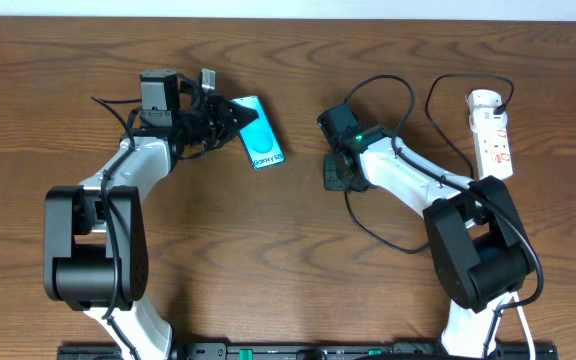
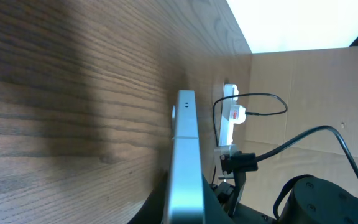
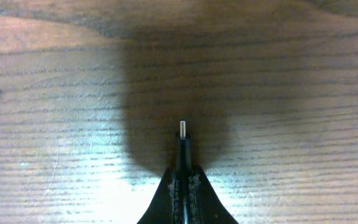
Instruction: Plug charger to phone and switch on socket
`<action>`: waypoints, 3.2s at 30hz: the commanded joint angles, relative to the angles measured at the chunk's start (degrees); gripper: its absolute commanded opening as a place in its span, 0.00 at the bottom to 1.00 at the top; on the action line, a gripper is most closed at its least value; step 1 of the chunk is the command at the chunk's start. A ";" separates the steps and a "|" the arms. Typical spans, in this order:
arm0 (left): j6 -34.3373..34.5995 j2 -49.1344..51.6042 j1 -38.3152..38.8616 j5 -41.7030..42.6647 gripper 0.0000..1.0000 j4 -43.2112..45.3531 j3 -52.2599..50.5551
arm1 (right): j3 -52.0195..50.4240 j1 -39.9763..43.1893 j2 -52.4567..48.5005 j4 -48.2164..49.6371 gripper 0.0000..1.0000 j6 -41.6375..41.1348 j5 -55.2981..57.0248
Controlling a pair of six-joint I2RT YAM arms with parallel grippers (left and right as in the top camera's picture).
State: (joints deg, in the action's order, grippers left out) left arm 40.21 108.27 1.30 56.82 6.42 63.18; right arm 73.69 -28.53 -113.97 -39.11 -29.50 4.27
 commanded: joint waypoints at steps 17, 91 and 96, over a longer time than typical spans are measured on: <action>-0.50 0.00 -0.96 1.03 0.08 0.37 -0.02 | 1.99 -0.39 13.14 0.33 0.01 7.15 -13.29; 58.29 -0.04 -10.67 12.96 0.07 77.75 0.00 | 1.97 -1.29 24.17 28.17 0.01 14.29 -57.83; 58.27 -0.04 -10.67 12.52 0.07 78.53 0.00 | 1.95 -1.31 23.45 28.22 0.01 8.85 -54.73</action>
State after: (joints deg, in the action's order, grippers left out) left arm 97.76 108.33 -9.06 70.35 83.37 62.43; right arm 74.63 -29.02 -90.52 -11.20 -15.00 -53.28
